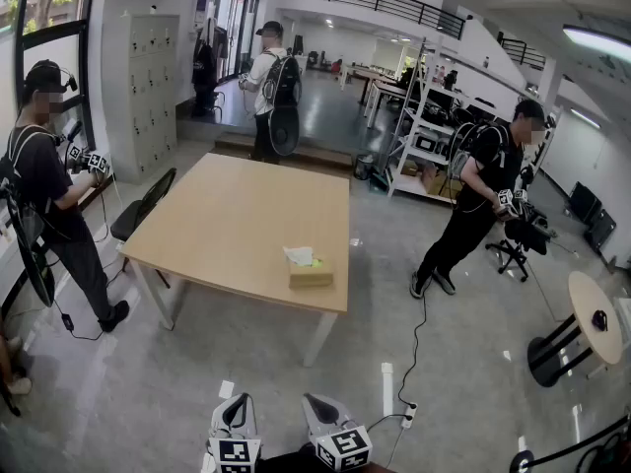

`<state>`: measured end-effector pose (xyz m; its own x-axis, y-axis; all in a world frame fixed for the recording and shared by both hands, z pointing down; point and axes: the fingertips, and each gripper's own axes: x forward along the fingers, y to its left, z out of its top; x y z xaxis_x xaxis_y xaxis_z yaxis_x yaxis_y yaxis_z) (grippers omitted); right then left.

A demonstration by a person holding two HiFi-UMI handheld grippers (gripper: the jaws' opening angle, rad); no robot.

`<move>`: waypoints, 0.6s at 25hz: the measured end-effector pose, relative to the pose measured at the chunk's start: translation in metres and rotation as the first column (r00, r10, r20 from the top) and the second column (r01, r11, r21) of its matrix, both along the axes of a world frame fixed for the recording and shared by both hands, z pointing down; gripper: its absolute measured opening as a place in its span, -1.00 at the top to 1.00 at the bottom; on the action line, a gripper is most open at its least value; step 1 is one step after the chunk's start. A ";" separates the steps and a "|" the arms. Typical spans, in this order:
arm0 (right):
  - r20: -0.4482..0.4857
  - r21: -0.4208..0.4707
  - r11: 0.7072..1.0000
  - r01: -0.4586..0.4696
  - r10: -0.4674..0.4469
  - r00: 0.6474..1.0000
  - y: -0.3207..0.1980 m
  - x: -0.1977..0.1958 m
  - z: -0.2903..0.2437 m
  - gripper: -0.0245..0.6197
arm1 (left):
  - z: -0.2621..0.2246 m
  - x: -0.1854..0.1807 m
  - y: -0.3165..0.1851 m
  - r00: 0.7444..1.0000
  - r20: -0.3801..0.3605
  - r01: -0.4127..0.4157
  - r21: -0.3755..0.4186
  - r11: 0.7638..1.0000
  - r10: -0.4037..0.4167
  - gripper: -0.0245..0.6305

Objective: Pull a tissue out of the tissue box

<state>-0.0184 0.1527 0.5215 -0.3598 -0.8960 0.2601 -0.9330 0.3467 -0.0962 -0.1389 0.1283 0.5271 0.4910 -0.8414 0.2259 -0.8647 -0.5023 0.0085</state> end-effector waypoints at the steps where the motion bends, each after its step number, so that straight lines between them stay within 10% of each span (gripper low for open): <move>1: -0.001 0.002 1.000 0.001 -0.001 1.000 0.000 0.000 0.001 0.96 | 0.000 0.000 0.000 1.000 0.001 -0.001 0.000 1.000 0.001 0.87; 15: -0.009 0.045 0.999 -0.030 0.031 0.999 -0.024 0.002 -0.013 0.96 | -0.006 0.002 -0.033 0.997 -0.029 0.077 0.019 0.997 -0.076 0.87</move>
<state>-0.0169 0.1284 0.5088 -0.3297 -0.9174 0.2227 -0.9441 0.3217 -0.0724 -0.1366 0.0954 0.5210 0.4309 -0.8810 0.1955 -0.9001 -0.4350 0.0236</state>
